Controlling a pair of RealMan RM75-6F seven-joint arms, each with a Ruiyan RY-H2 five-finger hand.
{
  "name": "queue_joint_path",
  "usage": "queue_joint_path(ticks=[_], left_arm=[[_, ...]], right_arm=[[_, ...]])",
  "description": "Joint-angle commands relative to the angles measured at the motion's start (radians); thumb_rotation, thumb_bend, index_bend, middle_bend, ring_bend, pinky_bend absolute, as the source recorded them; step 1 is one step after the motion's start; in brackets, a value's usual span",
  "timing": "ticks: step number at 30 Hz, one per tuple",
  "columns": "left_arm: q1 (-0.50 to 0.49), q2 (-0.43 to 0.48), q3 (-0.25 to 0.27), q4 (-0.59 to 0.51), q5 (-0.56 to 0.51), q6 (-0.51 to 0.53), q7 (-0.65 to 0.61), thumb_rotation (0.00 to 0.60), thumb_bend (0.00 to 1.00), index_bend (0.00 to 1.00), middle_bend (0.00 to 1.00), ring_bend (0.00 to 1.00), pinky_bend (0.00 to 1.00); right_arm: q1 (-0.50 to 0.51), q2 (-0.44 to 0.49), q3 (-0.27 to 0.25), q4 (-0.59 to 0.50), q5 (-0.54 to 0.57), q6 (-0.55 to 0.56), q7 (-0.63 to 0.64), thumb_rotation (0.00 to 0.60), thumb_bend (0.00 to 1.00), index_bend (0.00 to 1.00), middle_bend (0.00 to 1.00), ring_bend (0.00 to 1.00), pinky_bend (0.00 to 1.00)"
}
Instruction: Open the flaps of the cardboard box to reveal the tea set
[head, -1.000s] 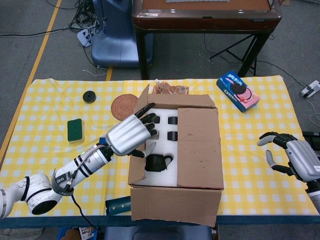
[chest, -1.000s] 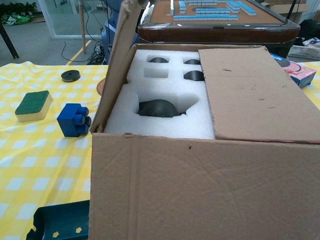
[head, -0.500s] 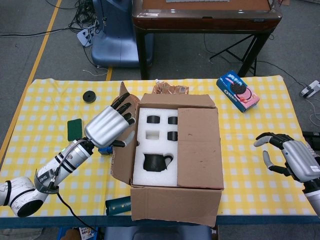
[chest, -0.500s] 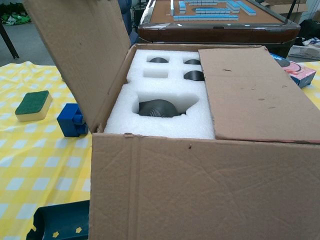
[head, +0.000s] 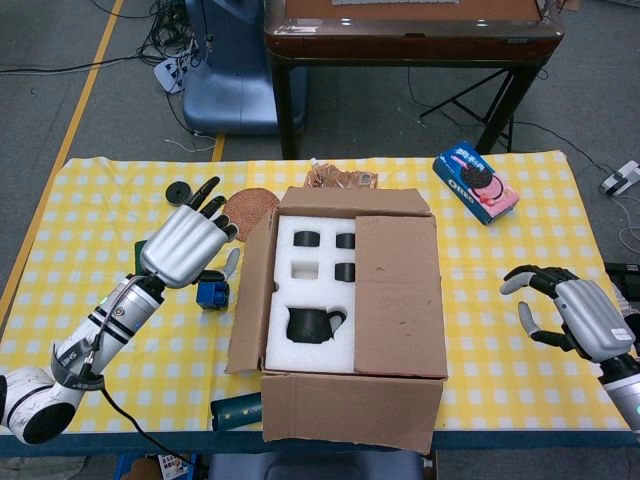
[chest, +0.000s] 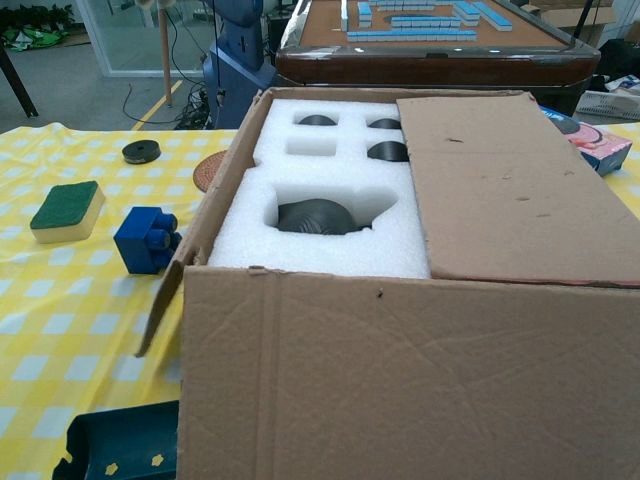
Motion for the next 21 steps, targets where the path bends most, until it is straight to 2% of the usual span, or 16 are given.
queue_joint_path(ticks=[1,7,10,12,21], left_arm=[[0.044,-0.008,-0.005,-0.009,-0.02,0.038,-0.06,0.126,0.58,0.54,0.5,0.21,0.0],[0.131,-0.036,0.014,-0.001,-0.021,0.132,-0.116,0.126,0.58,0.51,0.49,0.21,0.0],[0.178,-0.041,0.025,0.003,-0.021,0.166,-0.162,0.125,0.56,0.47,0.47,0.21,0.0],[0.215,-0.044,0.032,0.009,-0.007,0.196,-0.199,0.124,0.52,0.44,0.46,0.21,0.0],[0.357,-0.051,0.084,0.055,0.049,0.287,-0.295,0.12,0.4,0.37,0.39,0.21,0.0]], right_arm=[[0.026,0.0,0.006,-0.003,-0.019,-0.03,-0.028,0.6,0.56,0.39,0.31,0.32,0.26],[0.116,-0.024,0.028,-0.01,-0.057,-0.13,-0.099,0.6,0.74,0.39,0.31,0.3,0.26],[0.174,-0.041,0.049,-0.006,-0.064,-0.189,-0.137,0.6,0.76,0.39,0.31,0.27,0.26],[0.213,-0.058,0.067,0.0,-0.06,-0.225,-0.176,0.6,0.73,0.39,0.31,0.25,0.25],[0.367,-0.183,0.114,0.036,0.003,-0.381,-0.294,0.6,0.43,0.39,0.31,0.21,0.2]])
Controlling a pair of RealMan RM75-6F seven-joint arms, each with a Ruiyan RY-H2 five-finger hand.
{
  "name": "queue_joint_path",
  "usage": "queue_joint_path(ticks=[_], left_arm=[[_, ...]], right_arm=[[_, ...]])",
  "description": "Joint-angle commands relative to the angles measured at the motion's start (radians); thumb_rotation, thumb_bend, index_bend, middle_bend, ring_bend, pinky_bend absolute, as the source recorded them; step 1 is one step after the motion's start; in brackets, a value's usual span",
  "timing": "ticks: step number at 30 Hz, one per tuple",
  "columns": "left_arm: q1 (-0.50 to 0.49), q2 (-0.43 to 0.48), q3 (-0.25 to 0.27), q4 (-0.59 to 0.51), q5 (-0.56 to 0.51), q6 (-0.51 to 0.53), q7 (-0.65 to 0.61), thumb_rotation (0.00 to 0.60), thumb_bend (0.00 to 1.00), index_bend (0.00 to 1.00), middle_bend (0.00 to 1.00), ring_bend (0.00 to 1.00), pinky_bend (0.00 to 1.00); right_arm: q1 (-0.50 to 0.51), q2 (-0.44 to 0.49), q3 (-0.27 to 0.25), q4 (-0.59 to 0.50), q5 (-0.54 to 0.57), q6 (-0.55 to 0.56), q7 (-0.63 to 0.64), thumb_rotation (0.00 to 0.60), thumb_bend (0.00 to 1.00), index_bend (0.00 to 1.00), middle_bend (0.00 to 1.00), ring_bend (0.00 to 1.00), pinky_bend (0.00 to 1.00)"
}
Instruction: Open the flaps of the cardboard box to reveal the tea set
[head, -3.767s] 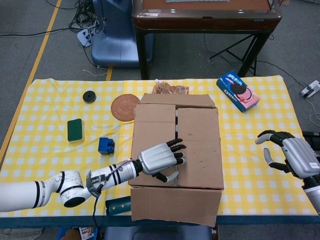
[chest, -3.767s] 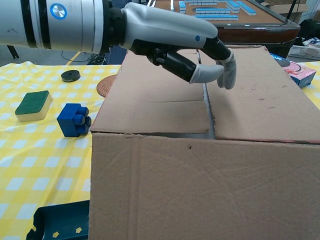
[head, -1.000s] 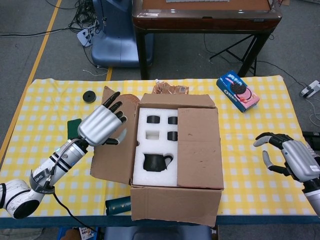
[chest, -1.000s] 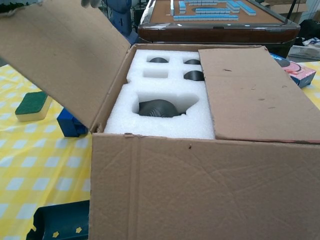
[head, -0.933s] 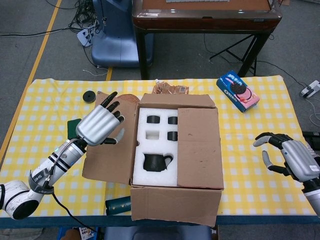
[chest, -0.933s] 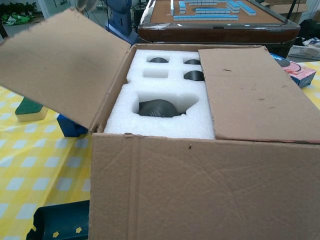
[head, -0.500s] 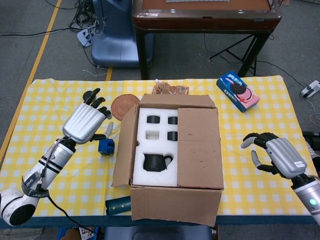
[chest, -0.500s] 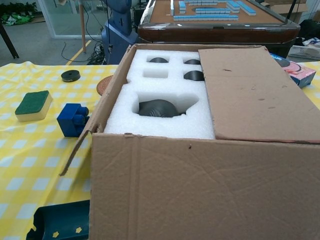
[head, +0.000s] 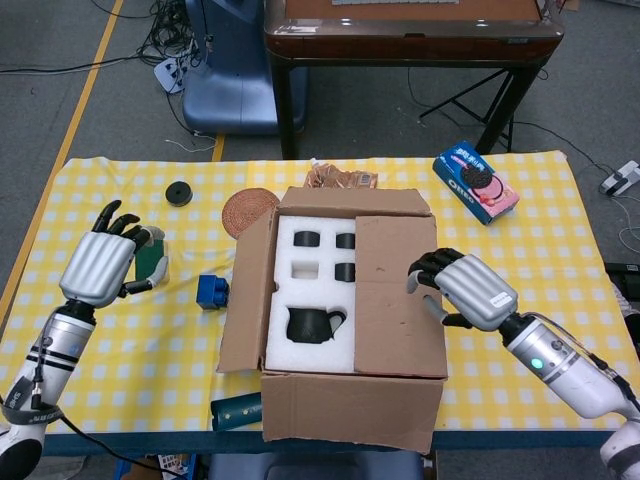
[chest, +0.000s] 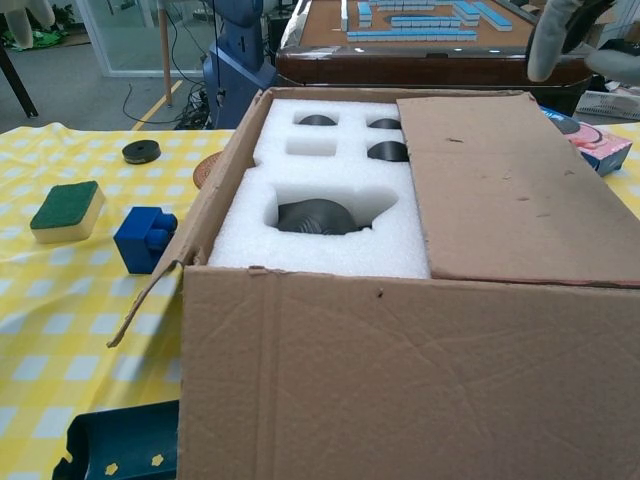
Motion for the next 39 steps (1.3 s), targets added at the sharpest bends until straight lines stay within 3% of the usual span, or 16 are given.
queue_joint_path(ticks=[1,5,10,12,16,19,29,39], left_arm=[[0.054,-0.007,0.025,0.025,0.02,0.04,-0.028,0.119,0.38,0.37,0.39,0.21,0.0],[0.118,-0.014,0.052,0.046,0.041,0.081,-0.046,0.119,0.35,0.38,0.39,0.21,0.0],[0.174,-0.015,0.075,0.065,0.061,0.098,-0.079,0.12,0.33,0.38,0.39,0.21,0.0],[0.192,-0.015,0.08,0.073,0.071,0.101,-0.093,0.118,0.33,0.38,0.39,0.21,0.0],[0.215,-0.018,0.08,0.085,0.075,0.104,-0.099,0.119,0.33,0.38,0.39,0.21,0.0],[0.226,-0.02,0.077,0.091,0.077,0.1,-0.105,0.118,0.33,0.38,0.39,0.21,0.0],[0.254,-0.031,0.067,0.108,0.098,0.085,-0.122,0.119,0.33,0.39,0.39,0.21,0.0],[0.267,-0.031,0.053,0.114,0.107,0.061,-0.136,0.119,0.33,0.39,0.39,0.21,0.0]], right_arm=[[0.054,-0.051,0.019,0.018,0.033,-0.057,-0.027,0.6,0.4,0.39,0.31,0.21,0.2],[0.114,-0.101,0.028,0.037,0.066,-0.121,-0.05,0.6,0.32,0.39,0.31,0.21,0.2],[0.184,-0.149,0.032,0.069,0.1,-0.199,-0.098,0.6,0.35,0.39,0.31,0.21,0.18],[0.21,-0.172,0.033,0.085,0.112,-0.222,-0.122,0.6,0.43,0.39,0.31,0.21,0.18],[0.241,-0.223,0.034,0.109,0.124,-0.231,-0.144,0.6,0.83,0.39,0.34,0.21,0.18],[0.263,-0.251,0.029,0.127,0.125,-0.243,-0.152,0.6,0.99,0.39,0.34,0.21,0.18],[0.32,-0.311,0.002,0.181,0.098,-0.266,-0.188,0.6,1.0,0.39,0.39,0.21,0.18],[0.326,-0.297,-0.024,0.177,0.11,-0.261,-0.197,0.6,1.0,0.42,0.47,0.25,0.18]])
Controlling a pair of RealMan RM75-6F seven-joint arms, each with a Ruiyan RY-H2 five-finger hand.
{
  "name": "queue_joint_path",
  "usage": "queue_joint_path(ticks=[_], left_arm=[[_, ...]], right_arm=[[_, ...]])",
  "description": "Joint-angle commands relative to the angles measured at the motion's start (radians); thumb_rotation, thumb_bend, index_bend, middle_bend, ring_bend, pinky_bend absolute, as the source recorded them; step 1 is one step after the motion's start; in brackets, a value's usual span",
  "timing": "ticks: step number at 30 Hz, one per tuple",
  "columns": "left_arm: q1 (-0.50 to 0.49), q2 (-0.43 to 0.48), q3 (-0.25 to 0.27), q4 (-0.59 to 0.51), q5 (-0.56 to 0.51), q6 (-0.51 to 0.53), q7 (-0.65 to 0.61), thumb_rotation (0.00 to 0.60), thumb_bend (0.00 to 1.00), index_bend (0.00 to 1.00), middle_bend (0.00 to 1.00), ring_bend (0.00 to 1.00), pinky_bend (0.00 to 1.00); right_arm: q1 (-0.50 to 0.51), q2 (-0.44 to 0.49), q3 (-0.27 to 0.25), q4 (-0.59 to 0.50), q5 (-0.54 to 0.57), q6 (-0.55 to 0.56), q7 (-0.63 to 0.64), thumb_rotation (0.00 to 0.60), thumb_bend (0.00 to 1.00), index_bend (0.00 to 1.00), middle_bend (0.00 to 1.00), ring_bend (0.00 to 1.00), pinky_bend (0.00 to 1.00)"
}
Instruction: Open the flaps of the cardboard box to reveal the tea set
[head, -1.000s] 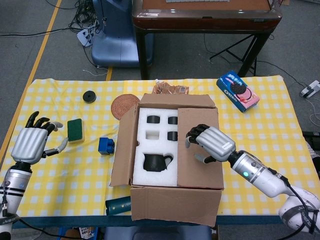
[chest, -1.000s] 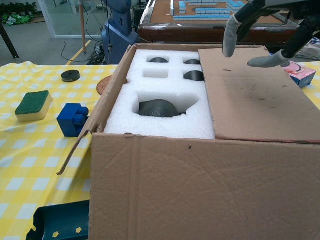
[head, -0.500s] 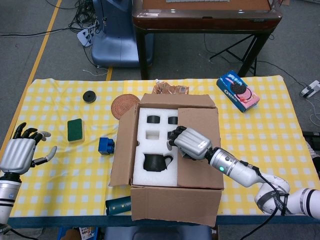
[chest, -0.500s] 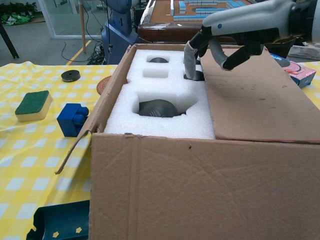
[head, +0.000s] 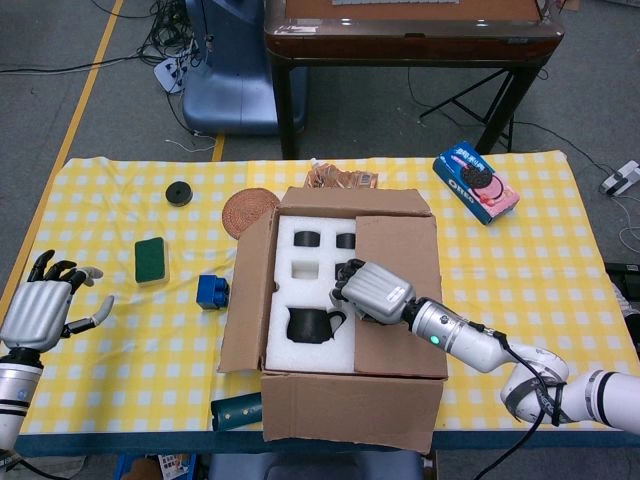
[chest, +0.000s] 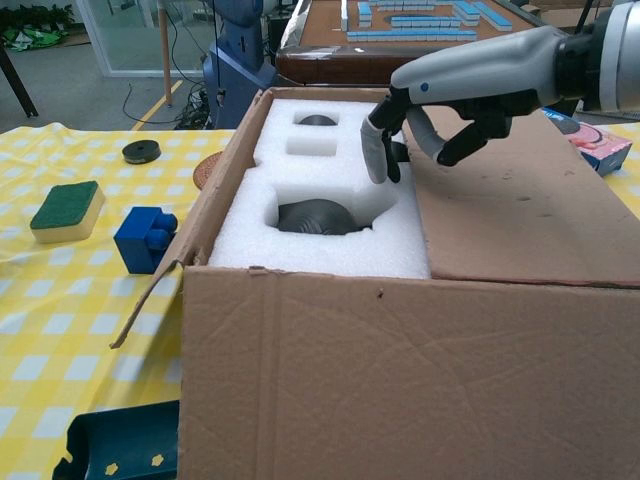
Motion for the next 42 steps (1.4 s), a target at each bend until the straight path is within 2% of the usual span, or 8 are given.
queue_joint_path(ticks=[1,11,19,32,42], left_arm=[[0.002,0.003,-0.003,-0.002,0.003,-0.008,-0.007,0.119,0.33,0.39,0.39,0.21,0.0],[0.007,0.005,-0.022,0.001,0.004,-0.018,-0.001,0.121,0.33,0.39,0.39,0.21,0.0],[0.01,0.007,-0.038,0.005,0.0,-0.022,0.006,0.117,0.33,0.39,0.39,0.21,0.0],[0.009,0.016,-0.063,0.0,-0.006,-0.027,0.013,0.12,0.33,0.39,0.39,0.21,0.0],[0.006,0.022,-0.072,-0.022,0.005,-0.026,0.039,0.119,0.33,0.4,0.39,0.21,0.0]], right_arm=[[-0.001,0.006,-0.003,-0.005,0.005,0.007,-0.002,0.6,1.0,0.43,0.47,0.25,0.18],[-0.012,0.038,-0.015,-0.029,0.025,0.031,-0.017,0.6,1.0,0.45,0.52,0.26,0.18],[-0.032,0.084,0.003,-0.07,0.017,0.101,-0.016,0.6,1.0,0.45,0.54,0.28,0.18],[-0.126,0.247,0.025,-0.19,0.029,0.243,-0.021,0.6,1.0,0.45,0.57,0.31,0.18],[-0.219,0.358,0.028,-0.242,0.027,0.345,0.008,0.6,1.0,0.46,0.58,0.32,0.18]])
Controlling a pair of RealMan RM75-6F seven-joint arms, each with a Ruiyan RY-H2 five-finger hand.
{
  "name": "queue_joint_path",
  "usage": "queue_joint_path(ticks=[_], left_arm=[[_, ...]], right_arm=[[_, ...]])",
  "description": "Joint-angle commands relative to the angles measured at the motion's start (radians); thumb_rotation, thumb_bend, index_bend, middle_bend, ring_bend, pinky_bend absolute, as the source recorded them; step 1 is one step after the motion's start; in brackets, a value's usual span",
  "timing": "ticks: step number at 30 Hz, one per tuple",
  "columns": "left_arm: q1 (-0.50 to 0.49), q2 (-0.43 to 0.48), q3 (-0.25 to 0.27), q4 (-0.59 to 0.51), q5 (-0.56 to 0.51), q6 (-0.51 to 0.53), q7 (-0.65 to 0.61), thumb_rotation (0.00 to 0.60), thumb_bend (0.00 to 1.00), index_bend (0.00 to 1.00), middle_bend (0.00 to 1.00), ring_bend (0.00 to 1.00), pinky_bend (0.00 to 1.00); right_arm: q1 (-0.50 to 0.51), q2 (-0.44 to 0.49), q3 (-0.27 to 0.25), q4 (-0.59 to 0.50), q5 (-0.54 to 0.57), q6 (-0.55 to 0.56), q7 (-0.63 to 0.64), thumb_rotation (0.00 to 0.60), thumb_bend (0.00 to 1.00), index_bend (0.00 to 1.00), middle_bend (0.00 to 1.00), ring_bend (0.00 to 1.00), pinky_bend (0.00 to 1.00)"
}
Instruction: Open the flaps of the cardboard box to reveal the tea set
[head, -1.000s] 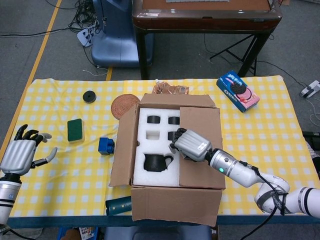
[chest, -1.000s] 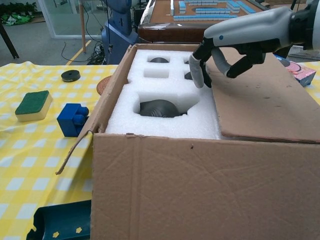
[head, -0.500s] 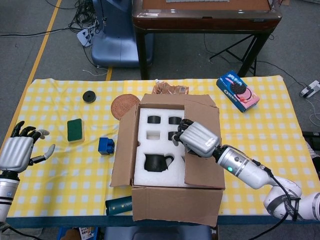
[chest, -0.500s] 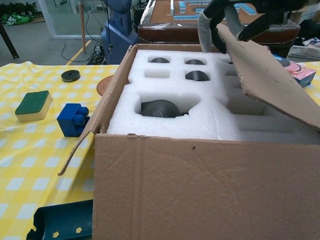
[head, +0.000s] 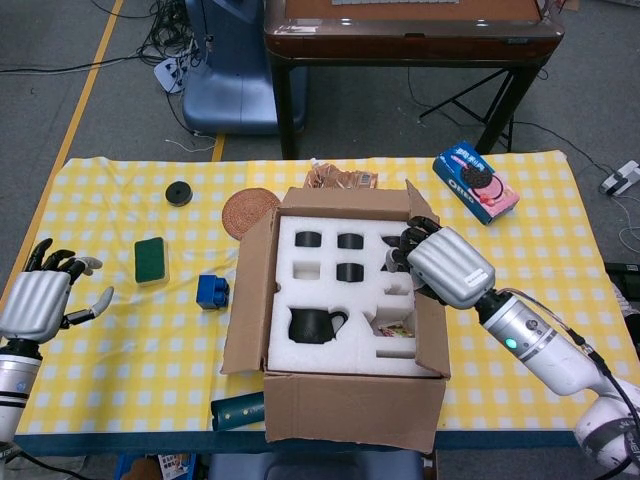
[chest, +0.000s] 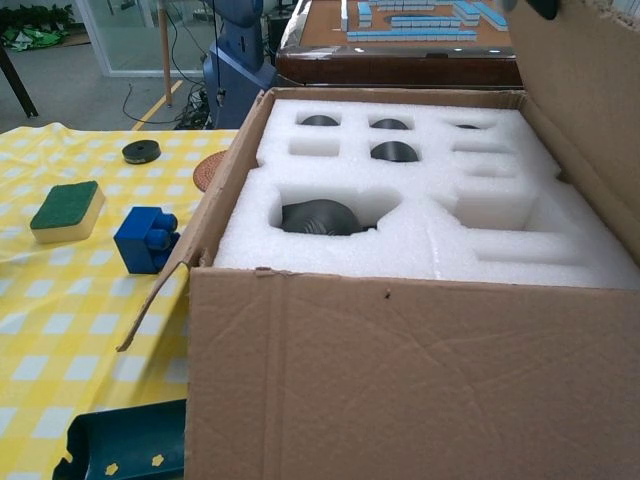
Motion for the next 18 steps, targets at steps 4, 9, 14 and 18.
queue_joint_path(ticks=[4,9,14,18], left_arm=[[-0.004,0.008,-0.007,-0.016,0.003,0.001,0.016,0.119,0.33,0.4,0.39,0.21,0.0],[-0.009,0.008,-0.014,-0.024,-0.004,-0.004,0.027,0.119,0.33,0.4,0.39,0.21,0.0],[-0.013,0.008,-0.018,-0.033,-0.007,-0.008,0.038,0.117,0.33,0.4,0.39,0.21,0.0],[-0.015,0.01,-0.019,-0.039,-0.008,-0.012,0.044,0.119,0.33,0.4,0.39,0.21,0.0]], right_arm=[[-0.061,0.076,-0.008,-0.031,-0.002,0.04,0.033,0.6,1.0,0.46,0.58,0.32,0.18],[-0.113,0.12,-0.013,-0.037,0.01,0.083,0.052,0.6,1.0,0.46,0.58,0.32,0.18],[-0.159,0.166,-0.017,-0.041,0.023,0.111,0.069,0.6,1.0,0.46,0.58,0.32,0.18],[-0.196,0.197,-0.025,-0.041,0.06,0.12,0.071,0.6,1.0,0.46,0.58,0.32,0.18]])
